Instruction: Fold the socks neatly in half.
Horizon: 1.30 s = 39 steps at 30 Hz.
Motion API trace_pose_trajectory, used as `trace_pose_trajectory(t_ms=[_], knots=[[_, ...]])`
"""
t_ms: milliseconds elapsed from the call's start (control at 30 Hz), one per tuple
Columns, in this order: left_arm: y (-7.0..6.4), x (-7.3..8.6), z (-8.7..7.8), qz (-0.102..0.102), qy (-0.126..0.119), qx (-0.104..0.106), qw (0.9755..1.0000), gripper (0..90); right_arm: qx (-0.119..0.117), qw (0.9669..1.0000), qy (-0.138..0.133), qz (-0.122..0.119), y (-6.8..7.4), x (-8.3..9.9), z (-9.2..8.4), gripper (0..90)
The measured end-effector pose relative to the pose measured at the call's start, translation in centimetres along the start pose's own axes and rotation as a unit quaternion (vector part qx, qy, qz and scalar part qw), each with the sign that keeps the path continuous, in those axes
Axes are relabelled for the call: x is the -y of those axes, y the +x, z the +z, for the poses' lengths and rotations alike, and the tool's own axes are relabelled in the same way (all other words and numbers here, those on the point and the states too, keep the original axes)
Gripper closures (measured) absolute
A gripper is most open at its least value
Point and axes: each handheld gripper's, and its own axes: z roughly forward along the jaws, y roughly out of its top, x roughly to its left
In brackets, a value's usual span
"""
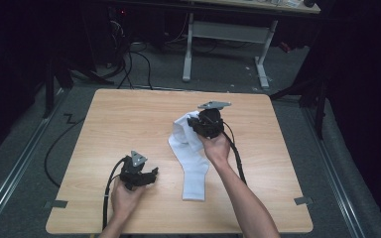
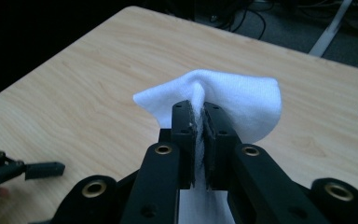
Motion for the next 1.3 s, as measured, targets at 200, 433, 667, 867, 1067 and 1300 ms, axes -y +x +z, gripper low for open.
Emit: trace_pose_trajectory(t_ms=[200,433,667,867,1067,1300], knots=[[0.0,0.0,0.0,0.001,0.0,0.0,1.0,29.1,0.007,1.0,-0.001,-0.005,0.3,-1.0,0.7,84.4],[0.0,0.0,0.0,0.0,0.0,0.0,1.0,29.1,-0.01,0.9997,0.02,0.005,0.5,1.5,0.7,84.1],[0.0,0.0,0.0,0.0,0.0,0.0,1.0,29.2,-0.011,0.9998,0.011,0.015,0.9,3.3,-1.6,83.7],[0.0,0.0,0.0,0.0,0.0,0.0,1.0,29.2,-0.015,0.9995,0.021,0.017,1.4,5.2,-2.6,83.5],[0.0,0.0,0.0,0.001,0.0,0.0,1.0,29.3,-0.024,0.9988,0.04,0.016,1.9,7.6,-2.2,83.1],[0.0,0.0,0.0,0.001,0.0,0.001,1.0,29.3,-0.023,0.9975,0.064,0.019,2.5,9.9,-1.4,82.3]])
